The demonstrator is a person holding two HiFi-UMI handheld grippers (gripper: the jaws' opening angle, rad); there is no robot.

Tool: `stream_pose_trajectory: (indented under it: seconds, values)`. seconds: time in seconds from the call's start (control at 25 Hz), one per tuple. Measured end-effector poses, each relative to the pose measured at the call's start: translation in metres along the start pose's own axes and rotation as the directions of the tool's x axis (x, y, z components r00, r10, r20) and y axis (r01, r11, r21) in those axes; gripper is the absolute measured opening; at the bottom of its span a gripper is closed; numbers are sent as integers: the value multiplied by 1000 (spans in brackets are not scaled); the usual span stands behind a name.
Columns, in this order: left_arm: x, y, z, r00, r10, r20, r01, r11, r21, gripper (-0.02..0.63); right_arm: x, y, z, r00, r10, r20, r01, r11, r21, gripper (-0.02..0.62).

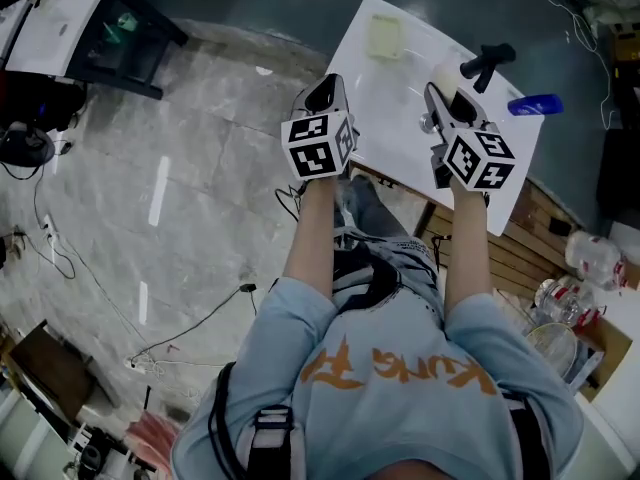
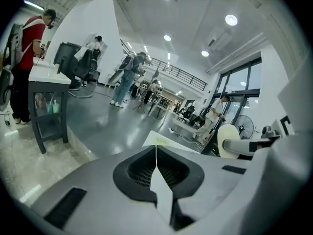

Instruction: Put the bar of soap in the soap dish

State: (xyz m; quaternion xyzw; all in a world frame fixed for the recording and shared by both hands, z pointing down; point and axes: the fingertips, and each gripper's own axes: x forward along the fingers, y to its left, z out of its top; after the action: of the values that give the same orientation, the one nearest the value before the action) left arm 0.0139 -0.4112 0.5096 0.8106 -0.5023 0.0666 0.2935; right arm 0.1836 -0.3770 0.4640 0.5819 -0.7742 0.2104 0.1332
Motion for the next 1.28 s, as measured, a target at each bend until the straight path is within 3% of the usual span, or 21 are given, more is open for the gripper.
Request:
stream_pose_trajectory:
  seconds: [0.32, 0.72, 0.92, 1.08, 1.28]
  values:
    - [27, 24, 23, 997, 78, -3, -78, 997, 3, 25, 60, -4, 10, 994, 105, -14, -103, 991, 80, 130]
    - [70, 16, 21, 997, 81, -16, -82, 996, -29, 25, 111, -32, -2, 980, 171, -98, -152, 973, 171, 130]
    - [78, 27, 24, 994, 109, -5, -109, 993, -46, 25, 143, -38, -10, 971, 150, -188, -127, 983, 132, 130]
    - [84, 40, 19, 990, 137, -18, -138, 989, -60, 25, 171, -35, -17, 960, 176, -218, -139, 975, 175, 130]
    - [92, 49, 15, 989, 143, -42, -146, 988, -57, 25, 197, -39, -25, 950, 144, -276, -92, 977, 191, 130]
